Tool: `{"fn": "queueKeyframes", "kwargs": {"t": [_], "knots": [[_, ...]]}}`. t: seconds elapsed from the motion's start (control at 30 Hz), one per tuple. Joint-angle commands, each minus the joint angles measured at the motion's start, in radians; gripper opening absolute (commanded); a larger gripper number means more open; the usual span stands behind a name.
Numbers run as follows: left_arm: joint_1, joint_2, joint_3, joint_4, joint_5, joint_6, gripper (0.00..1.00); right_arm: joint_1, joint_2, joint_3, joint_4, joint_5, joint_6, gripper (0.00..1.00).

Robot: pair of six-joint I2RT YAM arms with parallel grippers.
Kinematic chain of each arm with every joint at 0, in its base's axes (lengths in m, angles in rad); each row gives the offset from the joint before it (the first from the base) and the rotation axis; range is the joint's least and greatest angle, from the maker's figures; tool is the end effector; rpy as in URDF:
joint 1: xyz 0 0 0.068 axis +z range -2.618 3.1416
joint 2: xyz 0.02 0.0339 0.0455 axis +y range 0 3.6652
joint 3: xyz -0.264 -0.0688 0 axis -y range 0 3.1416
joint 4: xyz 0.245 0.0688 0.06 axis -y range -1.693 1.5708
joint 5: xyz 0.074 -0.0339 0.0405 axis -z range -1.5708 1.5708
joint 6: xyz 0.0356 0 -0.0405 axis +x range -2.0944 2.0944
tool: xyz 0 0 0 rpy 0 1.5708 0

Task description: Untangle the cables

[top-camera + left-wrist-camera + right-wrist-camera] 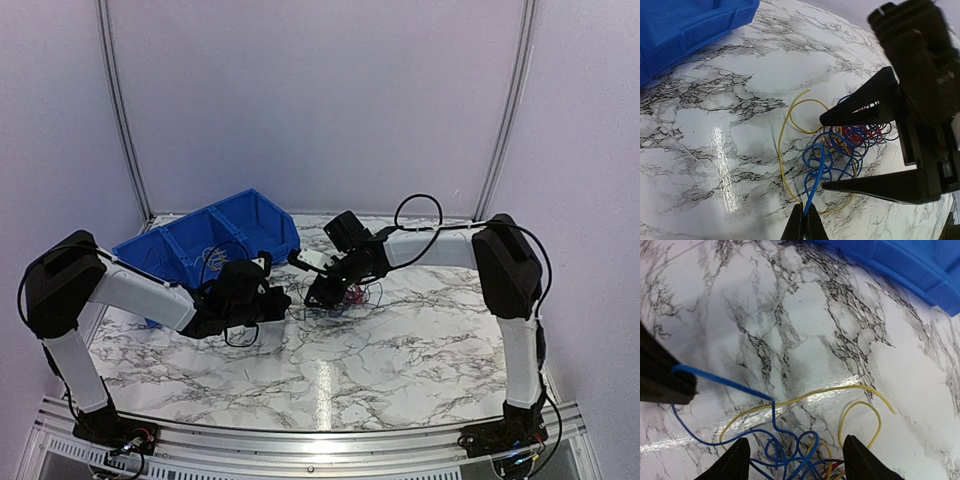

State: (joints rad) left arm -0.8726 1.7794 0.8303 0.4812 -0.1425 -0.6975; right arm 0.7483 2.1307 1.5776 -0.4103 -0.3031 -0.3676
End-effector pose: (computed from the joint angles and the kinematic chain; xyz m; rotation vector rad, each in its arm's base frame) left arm 0.2376 -0.2753 0.1583 0.0934 2.1369 -0.8212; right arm 0.3312 0.3220 0.1709 -1.4543 2.0996 0.5338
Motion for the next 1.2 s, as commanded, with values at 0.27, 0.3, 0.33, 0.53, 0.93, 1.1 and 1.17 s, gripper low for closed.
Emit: {"fn": "queueKeyframes", "kwargs": {"t": [0.27, 0.3, 0.33, 0.53, 0.93, 1.1, 1.17], "knots": [[-0.006, -0.152, -0.129, 0.095, -0.016, -0.083, 0.00, 0.002, 0.120, 0.045, 0.036, 0.247, 0.121, 0.35], [-0.006, -0.183, -0.144, 0.096, -0.020, -0.085, 0.00, -0.004, 0.121, 0.037, 0.041, 0.242, 0.124, 0.30], [-0.006, -0.215, -0.161, 0.094, -0.024, -0.087, 0.00, -0.011, 0.125, 0.030, 0.042, 0.235, 0.128, 0.27], [-0.007, -0.504, -0.232, -0.004, -0.085, -0.039, 0.00, -0.072, 0.139, 0.004, 0.042, 0.202, 0.144, 0.23], [-0.010, -1.029, 0.265, -0.783, -0.444, 0.306, 0.00, -0.178, 0.184, -0.012, 0.045, 0.162, 0.148, 0.18], [-0.009, -1.060, 0.459, -0.902, -0.493, 0.363, 0.00, -0.204, 0.197, -0.016, 0.042, 0.146, 0.150, 0.17], [-0.009, -1.064, 0.451, -0.905, -0.487, 0.357, 0.00, -0.207, 0.196, -0.017, 0.042, 0.144, 0.147, 0.17]]}}
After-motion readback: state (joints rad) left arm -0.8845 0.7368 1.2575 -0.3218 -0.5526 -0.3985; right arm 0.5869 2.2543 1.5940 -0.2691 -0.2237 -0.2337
